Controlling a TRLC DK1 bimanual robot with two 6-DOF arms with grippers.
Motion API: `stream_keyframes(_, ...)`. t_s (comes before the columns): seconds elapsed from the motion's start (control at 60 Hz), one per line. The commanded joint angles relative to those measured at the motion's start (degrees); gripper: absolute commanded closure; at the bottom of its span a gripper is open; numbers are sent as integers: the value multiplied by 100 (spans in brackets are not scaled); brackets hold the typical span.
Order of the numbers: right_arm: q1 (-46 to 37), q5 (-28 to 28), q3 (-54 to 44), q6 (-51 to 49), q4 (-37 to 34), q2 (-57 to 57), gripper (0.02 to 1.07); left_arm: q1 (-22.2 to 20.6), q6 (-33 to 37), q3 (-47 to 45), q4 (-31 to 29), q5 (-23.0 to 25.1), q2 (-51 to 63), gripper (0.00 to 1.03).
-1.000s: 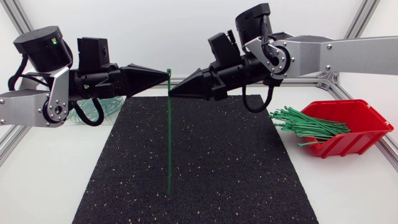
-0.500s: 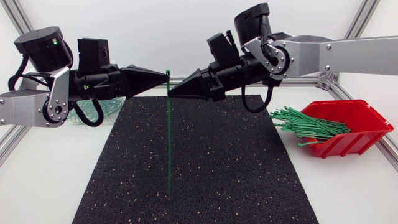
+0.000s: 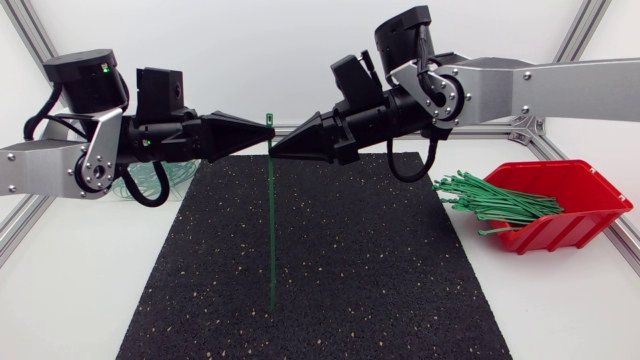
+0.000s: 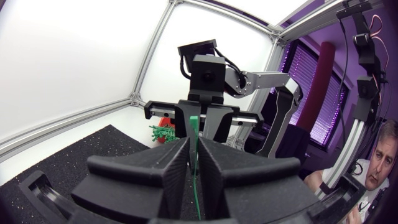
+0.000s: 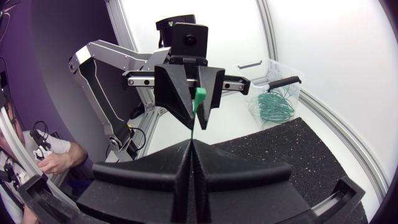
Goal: Take a green cable tie from the red box, thread the tail through the head to close it, then place it in the transparent bin on the left.
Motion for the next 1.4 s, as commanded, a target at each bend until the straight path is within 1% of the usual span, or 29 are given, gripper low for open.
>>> stream_keyframes(0.0,38,1,-99,-29,-23,-70,101,17,248,203,-132,8,89,90)
stream_keyframes(0.15,38,53,-99,-56,-67,-61,101,17,327,264,-281,0,45,90)
stream_keyframes(0.433,29,141,-117,-108,-128,-88,101,17,890,396,-1028,-9,-105,90)
stream_keyframes(0.683,38,185,-126,-187,-225,-79,101,132,1022,501,-1248,-9,-219,90)
stream_keyframes(0.867,29,194,-117,-196,-251,-79,101,132,1127,554,-1406,-9,-298,91)
stream_keyframes(1.0,11,194,-108,-196,-260,-123,101,96,1241,563,-1573,-9,-316,91)
stream_keyframes(1.183,-6,194,-108,-196,-260,-167,101,0,1698,554,-2056,-88,-325,91)
stream_keyframes(1.383,38,203,-126,-196,-260,-149,101,-62,1742,572,-2083,-203,-298,91)
